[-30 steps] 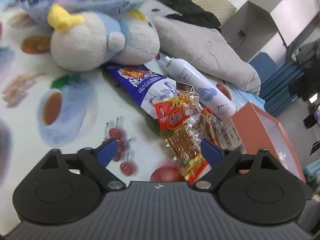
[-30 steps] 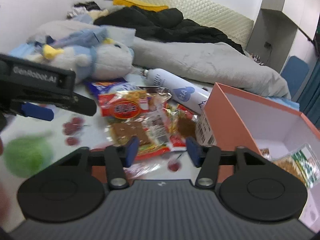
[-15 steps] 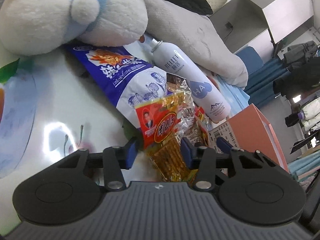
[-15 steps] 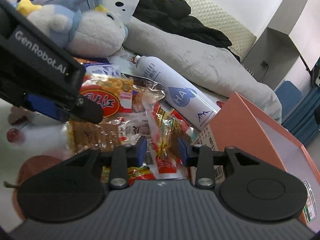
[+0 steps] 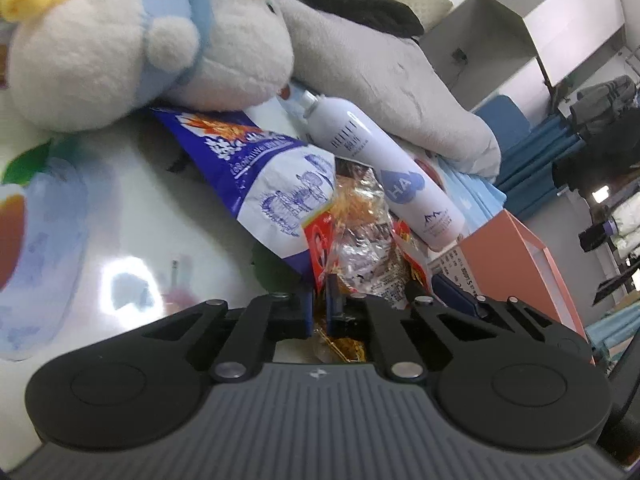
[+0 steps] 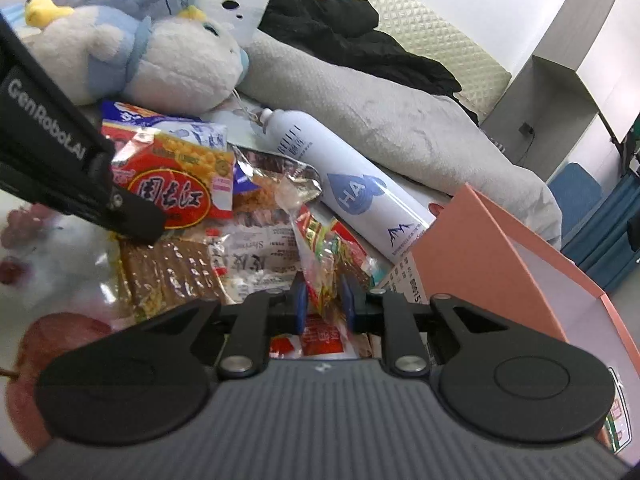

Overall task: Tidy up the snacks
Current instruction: 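Close the left tool on a thin red stick snack while the right tool grips the blue spicy-cabbage packet, then carry the red stick snack with the left tool while the right tool carries the blue packet over the box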

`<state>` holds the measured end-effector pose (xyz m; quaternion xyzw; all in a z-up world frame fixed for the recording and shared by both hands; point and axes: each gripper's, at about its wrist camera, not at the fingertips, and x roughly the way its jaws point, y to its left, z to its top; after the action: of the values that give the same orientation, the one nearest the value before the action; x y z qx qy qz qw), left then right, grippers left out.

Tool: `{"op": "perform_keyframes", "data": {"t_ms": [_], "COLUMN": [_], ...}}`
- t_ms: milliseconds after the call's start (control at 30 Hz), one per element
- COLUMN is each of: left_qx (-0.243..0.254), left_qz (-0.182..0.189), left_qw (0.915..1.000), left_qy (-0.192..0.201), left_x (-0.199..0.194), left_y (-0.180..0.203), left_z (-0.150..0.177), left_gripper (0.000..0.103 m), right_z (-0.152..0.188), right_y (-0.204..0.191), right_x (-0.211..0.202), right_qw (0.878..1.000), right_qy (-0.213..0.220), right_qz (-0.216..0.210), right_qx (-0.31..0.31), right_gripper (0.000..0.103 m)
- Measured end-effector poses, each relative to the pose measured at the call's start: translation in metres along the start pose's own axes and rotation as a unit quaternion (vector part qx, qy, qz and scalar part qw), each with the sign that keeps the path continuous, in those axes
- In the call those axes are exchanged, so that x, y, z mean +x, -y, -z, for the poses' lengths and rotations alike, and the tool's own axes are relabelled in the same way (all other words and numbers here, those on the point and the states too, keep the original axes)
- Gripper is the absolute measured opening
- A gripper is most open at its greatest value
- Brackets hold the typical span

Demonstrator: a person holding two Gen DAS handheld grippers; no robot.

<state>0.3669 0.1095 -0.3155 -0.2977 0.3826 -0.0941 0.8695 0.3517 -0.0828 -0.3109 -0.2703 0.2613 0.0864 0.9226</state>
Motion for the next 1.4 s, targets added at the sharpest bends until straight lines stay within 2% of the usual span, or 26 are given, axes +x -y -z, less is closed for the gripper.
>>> {"op": "perform_keyframes", "data": {"t_ms": [233,300,400,533,567,600,633,833,900,1100,1233,1267,1300,1400], "left_qx": [-0.018,-0.023,-0.033,-0.051,-0.054,-0.055,-0.057,-0.066,-0.067,-0.073,-0.073,-0.072,-0.070,-0.066], "left_qz": [-0.002,-0.004,-0.004,-0.004,-0.003,-0.003,-0.001,0.006,0.008,0.016,0.022,0.022,0.022,0.022], "left_qw": [0.9997,0.9996,0.9993,0.9985,0.9984,0.9983,0.9982,0.9977,0.9975,0.9971,0.9969,0.9970,0.9972,0.9974], "left_qy": [0.015,0.017,0.017,0.018,0.018,0.019,0.019,0.018,0.019,0.018,0.018,0.019,0.019,0.021], "left_x": [-0.022,-0.026,-0.032,-0.038,-0.039,-0.039,-0.040,-0.037,-0.037,-0.038,-0.042,-0.044,-0.046,-0.053], "left_y": [-0.014,-0.019,-0.028,-0.041,-0.044,-0.045,-0.046,-0.051,-0.052,-0.059,-0.058,-0.056,-0.055,-0.051], "left_z": [0.001,0.002,0.006,0.009,0.010,0.010,0.011,0.014,0.015,0.018,0.018,0.019,0.019,0.020], "left_gripper": [0.005,0.005,0.005,0.005,0.005,0.005,0.005,0.005,0.005,0.005,0.005,0.005,0.004,0.002], "right_z": [-0.014,-0.020,-0.030,-0.047,-0.051,-0.054,-0.059,-0.077,-0.083,-0.089,-0.090,-0.090,-0.090,-0.090], "right_y": [-0.011,-0.011,-0.007,0.002,0.003,0.004,0.005,0.004,0.001,-0.016,-0.025,-0.027,-0.028,-0.031], "right_x": [-0.011,-0.011,-0.007,0.008,0.013,0.017,0.021,0.051,0.064,0.092,0.087,0.087,0.085,0.075], "right_qw": [0.998,0.996,0.992,0.977,0.973,0.970,0.965,0.933,0.925,0.909,0.915,0.916,0.916,0.919], "right_qy": [0.022,0.024,0.027,0.017,0.016,0.012,0.010,-0.018,-0.040,-0.100,-0.093,-0.093,-0.093,-0.089], "right_qz": [-0.058,-0.080,-0.119,-0.183,-0.194,-0.204,-0.217,-0.293,-0.310,-0.345,-0.338,-0.338,-0.340,-0.339], "right_qx": [-0.006,0.009,0.044,0.110,0.123,0.134,0.145,0.207,0.216,0.211,0.198,0.195,0.193,0.180], "right_gripper": [0.022,0.030,0.031,0.031,0.036,0.045,0.048,0.054,0.062,0.068,0.067,0.063,0.054,0.046]}}
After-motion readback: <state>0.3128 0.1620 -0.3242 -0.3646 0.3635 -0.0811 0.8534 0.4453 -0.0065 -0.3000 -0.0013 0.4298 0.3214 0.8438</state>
